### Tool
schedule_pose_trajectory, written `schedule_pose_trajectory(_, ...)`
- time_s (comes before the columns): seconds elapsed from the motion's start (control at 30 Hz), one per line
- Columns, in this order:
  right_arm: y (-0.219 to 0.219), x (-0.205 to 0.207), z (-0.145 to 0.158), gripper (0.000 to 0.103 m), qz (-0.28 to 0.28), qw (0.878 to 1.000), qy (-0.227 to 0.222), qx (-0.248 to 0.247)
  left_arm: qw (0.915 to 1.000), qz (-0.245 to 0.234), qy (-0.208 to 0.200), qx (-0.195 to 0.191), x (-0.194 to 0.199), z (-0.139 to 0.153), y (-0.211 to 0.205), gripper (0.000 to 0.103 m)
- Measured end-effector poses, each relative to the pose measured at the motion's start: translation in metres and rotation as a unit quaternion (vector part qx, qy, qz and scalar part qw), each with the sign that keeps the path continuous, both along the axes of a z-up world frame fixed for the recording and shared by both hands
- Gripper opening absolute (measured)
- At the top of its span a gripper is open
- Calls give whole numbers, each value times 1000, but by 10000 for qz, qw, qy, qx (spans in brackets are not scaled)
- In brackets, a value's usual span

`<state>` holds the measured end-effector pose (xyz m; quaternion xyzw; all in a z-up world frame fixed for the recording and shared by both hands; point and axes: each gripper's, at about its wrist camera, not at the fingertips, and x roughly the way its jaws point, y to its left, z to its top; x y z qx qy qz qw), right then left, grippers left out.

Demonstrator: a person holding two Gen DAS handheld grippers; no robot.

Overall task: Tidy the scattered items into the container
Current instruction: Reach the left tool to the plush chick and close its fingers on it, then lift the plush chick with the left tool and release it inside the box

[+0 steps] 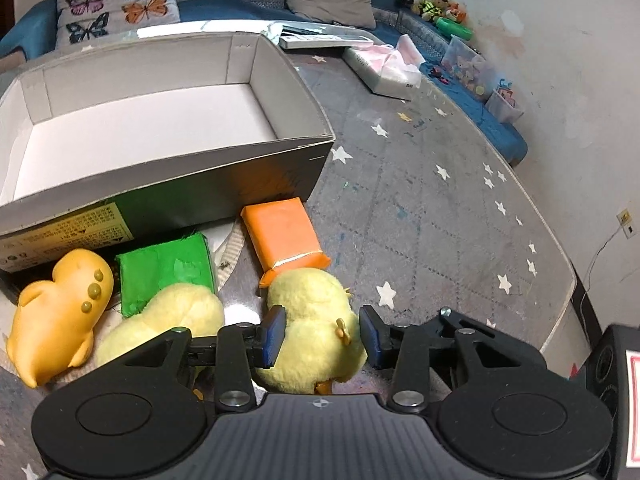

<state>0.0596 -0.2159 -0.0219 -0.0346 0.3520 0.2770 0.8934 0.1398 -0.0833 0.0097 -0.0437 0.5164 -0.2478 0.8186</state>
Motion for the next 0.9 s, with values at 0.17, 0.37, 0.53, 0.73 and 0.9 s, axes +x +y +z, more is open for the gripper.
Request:
schedule_pose_trajectory(0.17, -3, -1, 1, 70, -29, 9999, 22, 96, 9993, 243, 183, -235, 2, -3, 8, 44)
schedule_pose_trajectory(0.37, -5, 0, 1, 71, -101, 9997, 65, 207, 9973, 555, 286, -398, -2, -3, 15, 42)
schedule_pose_trajectory(0.53, -5, 0, 1, 70, -112, 9996, 67, 234, 9960, 693, 291, -477, -4, -4, 18, 42)
schedule_pose_trajectory(0.73, -4, -1, 1, 67, -141, 9996, 100, 216, 9957, 731, 264, -496, -5, -2, 19, 41)
schedule_pose_trajectory(0.9, -7, -2, 12, 63, -104, 9997, 11, 231, 9933, 872, 241, -719, -5, 8, 27, 34)
